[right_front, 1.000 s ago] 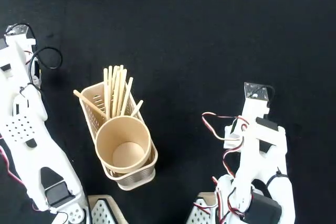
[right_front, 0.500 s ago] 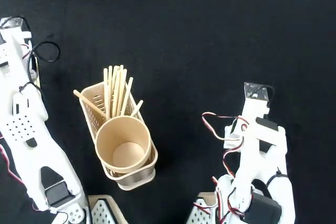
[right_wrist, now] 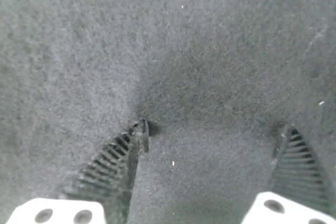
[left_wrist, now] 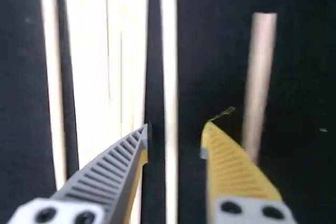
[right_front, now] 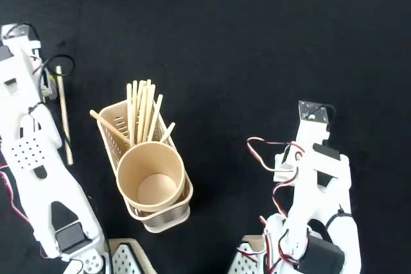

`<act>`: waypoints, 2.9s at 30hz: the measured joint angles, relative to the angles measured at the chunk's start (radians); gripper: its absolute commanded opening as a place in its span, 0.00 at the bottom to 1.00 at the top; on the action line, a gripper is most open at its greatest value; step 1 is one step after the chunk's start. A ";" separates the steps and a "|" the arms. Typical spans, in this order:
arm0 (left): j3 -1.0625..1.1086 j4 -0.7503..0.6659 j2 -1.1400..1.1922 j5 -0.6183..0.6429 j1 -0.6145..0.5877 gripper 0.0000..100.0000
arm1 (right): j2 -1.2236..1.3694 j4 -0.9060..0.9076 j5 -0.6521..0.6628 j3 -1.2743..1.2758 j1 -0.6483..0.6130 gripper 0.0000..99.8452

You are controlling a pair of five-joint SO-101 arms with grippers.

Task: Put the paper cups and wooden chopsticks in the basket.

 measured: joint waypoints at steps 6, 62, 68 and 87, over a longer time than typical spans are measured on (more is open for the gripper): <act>-0.078 -0.005 0.071 0.005 -0.003 0.19 | 0.000 0.000 0.000 0.000 0.000 0.38; 1.606 -0.448 -2.122 -0.005 0.161 0.03 | 0.000 0.000 0.000 0.000 0.000 0.38; 1.708 -0.605 -2.524 0.037 0.348 0.03 | 0.000 0.000 0.000 0.000 0.000 0.38; 1.919 -0.549 -2.602 0.112 0.753 0.03 | 0.000 0.000 0.000 0.000 0.000 0.38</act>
